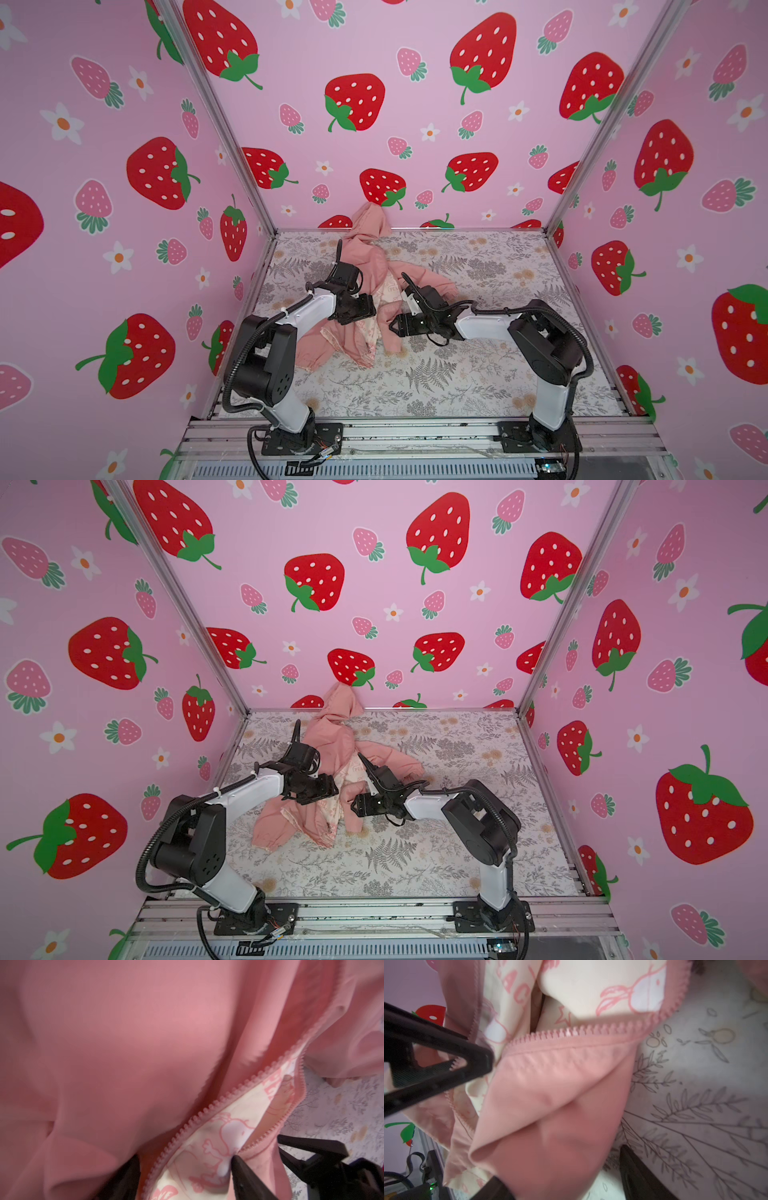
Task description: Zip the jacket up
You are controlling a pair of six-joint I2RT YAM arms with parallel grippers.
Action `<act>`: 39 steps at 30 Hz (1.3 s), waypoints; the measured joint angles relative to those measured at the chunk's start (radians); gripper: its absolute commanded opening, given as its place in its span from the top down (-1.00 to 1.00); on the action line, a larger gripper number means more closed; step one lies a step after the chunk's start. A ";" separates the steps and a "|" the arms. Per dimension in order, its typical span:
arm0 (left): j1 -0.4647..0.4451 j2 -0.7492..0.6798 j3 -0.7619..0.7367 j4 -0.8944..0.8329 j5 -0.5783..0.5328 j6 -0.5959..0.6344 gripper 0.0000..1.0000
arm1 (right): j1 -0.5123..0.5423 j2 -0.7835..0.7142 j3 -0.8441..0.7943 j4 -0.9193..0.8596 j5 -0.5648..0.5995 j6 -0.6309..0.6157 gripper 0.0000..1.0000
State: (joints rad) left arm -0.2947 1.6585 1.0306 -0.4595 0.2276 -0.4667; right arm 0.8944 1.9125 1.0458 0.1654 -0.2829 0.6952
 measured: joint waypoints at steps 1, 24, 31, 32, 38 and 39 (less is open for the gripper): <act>-0.001 0.010 0.005 0.000 0.000 -0.001 0.37 | 0.000 0.007 0.010 0.002 0.000 -0.001 0.22; 0.258 -0.165 0.233 -0.101 -0.078 0.013 1.00 | -0.461 -0.715 -0.232 -0.179 -0.031 -0.044 1.00; 0.099 -0.068 0.348 -0.177 -0.044 0.060 1.00 | -0.300 -0.535 -0.101 -0.245 -0.114 -0.102 1.00; 0.066 -0.051 0.354 -0.181 -0.035 0.065 1.00 | -0.264 -0.510 -0.095 -0.245 -0.137 -0.107 1.00; -0.061 0.008 0.319 -0.190 -0.008 0.074 0.96 | -0.175 -0.489 -0.196 -0.170 -0.299 -0.093 0.62; -0.066 0.019 0.309 -0.191 -0.006 0.073 0.74 | -0.177 -0.483 -0.212 -0.173 -0.306 -0.092 0.59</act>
State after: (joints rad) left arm -0.3611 1.6779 1.3399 -0.6506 0.2218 -0.3935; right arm 0.7174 1.4296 0.8341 -0.0074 -0.5892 0.6033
